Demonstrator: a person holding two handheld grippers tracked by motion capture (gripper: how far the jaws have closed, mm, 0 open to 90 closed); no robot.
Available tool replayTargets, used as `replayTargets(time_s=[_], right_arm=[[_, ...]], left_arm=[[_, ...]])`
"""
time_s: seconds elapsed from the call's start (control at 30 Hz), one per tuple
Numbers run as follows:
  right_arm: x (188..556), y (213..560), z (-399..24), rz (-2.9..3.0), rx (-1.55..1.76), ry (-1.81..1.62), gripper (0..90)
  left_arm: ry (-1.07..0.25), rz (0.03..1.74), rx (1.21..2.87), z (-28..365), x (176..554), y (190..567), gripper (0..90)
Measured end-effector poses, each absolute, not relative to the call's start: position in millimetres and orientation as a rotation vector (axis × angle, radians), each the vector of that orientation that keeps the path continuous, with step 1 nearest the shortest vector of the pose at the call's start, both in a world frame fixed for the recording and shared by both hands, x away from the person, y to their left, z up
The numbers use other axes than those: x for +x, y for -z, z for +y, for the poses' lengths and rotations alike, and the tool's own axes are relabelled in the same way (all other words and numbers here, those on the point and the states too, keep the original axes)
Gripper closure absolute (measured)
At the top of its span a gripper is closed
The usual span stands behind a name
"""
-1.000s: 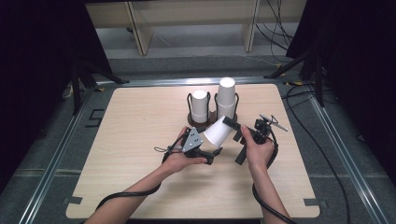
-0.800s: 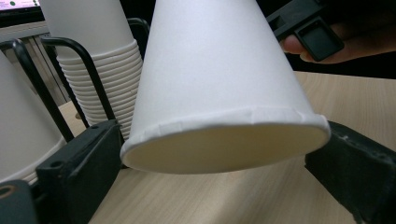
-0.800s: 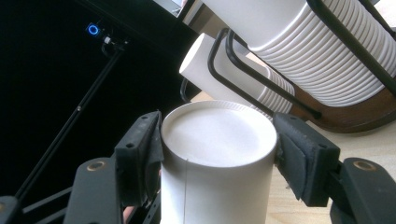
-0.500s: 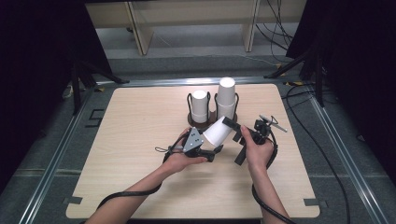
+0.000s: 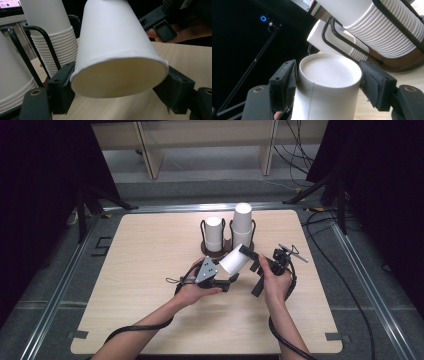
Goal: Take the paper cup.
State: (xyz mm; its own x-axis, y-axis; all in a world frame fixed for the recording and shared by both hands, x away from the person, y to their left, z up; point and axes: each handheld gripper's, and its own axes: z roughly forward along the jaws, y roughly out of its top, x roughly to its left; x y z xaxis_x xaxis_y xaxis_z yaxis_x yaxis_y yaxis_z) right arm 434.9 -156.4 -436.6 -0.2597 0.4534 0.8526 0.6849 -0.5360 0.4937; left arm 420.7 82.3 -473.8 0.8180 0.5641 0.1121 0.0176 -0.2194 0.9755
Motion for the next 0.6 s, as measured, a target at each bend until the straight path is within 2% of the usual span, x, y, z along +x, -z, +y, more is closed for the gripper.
replayTargets(time_s=[0.23,0.6], right_arm=[[436.5,438.9,-156.4,-1.477,-1.751,1.931,27.0],[436.6,434.4,-153.2,-1.437,-1.78,1.943,24.7]], left_arm=[[-0.533,0.447,1.723,83.0,420.0,471.1,25.2],[-0.523,0.442,1.712,84.3,418.6,470.5,27.0]])
